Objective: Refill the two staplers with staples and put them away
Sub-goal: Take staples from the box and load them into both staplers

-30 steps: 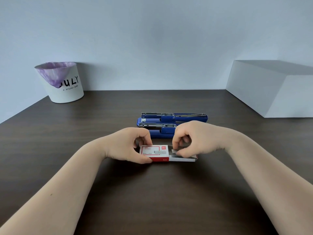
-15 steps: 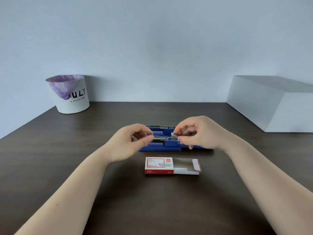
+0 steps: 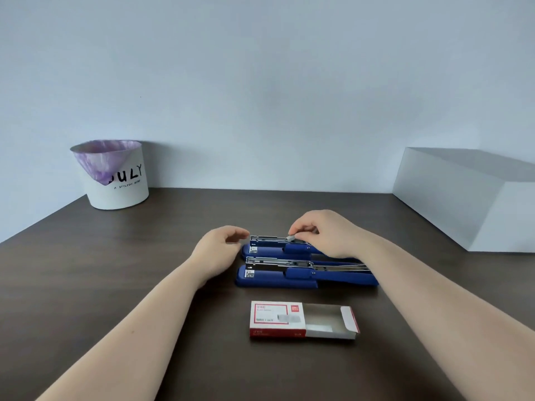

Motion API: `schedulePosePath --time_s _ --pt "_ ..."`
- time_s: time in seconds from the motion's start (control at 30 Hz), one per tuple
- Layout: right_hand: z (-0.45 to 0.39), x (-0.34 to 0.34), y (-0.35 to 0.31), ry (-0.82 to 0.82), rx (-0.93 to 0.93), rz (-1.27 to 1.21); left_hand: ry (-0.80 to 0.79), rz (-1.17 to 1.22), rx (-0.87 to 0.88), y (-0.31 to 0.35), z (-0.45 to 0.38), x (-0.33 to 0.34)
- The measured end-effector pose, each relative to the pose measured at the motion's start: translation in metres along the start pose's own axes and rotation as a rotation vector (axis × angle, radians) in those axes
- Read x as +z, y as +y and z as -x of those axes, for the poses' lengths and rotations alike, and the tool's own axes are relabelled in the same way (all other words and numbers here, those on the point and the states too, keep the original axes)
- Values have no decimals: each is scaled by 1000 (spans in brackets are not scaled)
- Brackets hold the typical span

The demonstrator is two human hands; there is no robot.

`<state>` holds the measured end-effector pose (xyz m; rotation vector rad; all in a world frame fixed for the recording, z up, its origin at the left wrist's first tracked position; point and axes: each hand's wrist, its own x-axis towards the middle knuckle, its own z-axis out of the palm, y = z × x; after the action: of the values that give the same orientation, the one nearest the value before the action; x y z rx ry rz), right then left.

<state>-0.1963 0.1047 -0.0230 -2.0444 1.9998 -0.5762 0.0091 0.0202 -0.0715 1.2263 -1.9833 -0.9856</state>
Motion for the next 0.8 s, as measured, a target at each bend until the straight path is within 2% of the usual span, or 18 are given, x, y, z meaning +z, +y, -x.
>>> schedulePosePath --time_s 0.2,0.57,0.8 --pt "-7 10 -1 12 -16 30 -42 -23 23 -5 -1 -1" --pt "-7 15 -2 95 -12 -64 -59 -157 51 -5 1 0" --pt "-10 16 -3 75 -66 51 -56 -180 51 -5 1 1"
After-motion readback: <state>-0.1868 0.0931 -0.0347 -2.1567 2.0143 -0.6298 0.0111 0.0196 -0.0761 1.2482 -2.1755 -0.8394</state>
